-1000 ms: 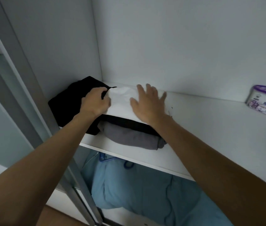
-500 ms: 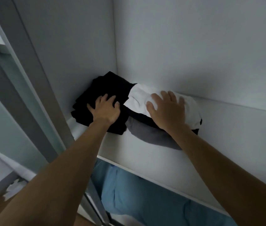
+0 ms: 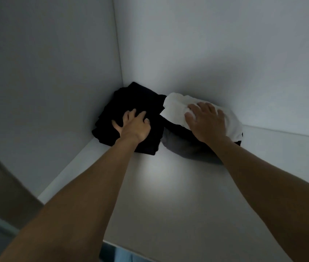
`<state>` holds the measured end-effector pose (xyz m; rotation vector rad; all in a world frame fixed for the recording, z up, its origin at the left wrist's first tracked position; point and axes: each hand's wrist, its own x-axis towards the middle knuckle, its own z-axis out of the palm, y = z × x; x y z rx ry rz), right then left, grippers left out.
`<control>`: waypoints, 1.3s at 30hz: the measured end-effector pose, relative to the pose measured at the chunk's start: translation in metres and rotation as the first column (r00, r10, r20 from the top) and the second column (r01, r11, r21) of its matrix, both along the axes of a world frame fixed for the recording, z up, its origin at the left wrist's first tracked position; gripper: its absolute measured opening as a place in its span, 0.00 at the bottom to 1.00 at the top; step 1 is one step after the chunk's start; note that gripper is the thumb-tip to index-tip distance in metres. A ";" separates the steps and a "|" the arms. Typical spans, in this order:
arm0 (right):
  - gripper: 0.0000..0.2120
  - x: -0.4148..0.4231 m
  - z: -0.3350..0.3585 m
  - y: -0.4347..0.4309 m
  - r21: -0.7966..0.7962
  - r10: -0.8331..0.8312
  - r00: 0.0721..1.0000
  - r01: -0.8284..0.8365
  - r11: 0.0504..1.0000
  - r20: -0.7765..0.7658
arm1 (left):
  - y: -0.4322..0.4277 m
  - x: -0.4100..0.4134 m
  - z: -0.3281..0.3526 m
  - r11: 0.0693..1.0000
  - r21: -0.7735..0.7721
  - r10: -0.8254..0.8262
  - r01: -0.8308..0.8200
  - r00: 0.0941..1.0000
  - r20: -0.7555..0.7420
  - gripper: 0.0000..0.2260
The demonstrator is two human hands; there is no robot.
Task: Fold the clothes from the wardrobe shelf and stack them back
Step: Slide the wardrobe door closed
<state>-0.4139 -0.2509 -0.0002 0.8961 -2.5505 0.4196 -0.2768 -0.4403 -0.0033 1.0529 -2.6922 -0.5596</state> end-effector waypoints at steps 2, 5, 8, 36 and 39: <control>0.27 -0.006 0.000 -0.004 0.012 -0.001 1.000 0.001 1.000 0.017 | -0.001 0.001 0.000 1.000 0.006 -0.001 0.002 1.000 -0.017 0.22; 0.27 -0.002 0.001 0.000 0.037 0.012 0.995 -0.015 0.999 0.095 | 0.009 0.015 0.006 1.000 -0.005 -0.030 0.030 0.999 -0.039 0.22; 0.23 0.015 -0.003 0.016 0.030 0.065 0.986 -0.070 0.997 0.154 | 0.031 0.042 0.013 0.998 -0.004 -0.067 0.067 0.989 -0.134 0.23; 0.13 0.375 0.070 -0.051 -0.849 0.840 0.152 -0.009 0.529 0.522 | 0.086 0.362 0.017 0.968 -0.251 -0.057 0.024 0.990 -0.126 0.08; 0.13 0.377 0.063 -0.050 -0.869 0.857 0.151 0.031 0.494 0.492 | 0.084 0.363 0.008 0.969 -0.239 -0.113 0.068 0.977 -0.180 0.06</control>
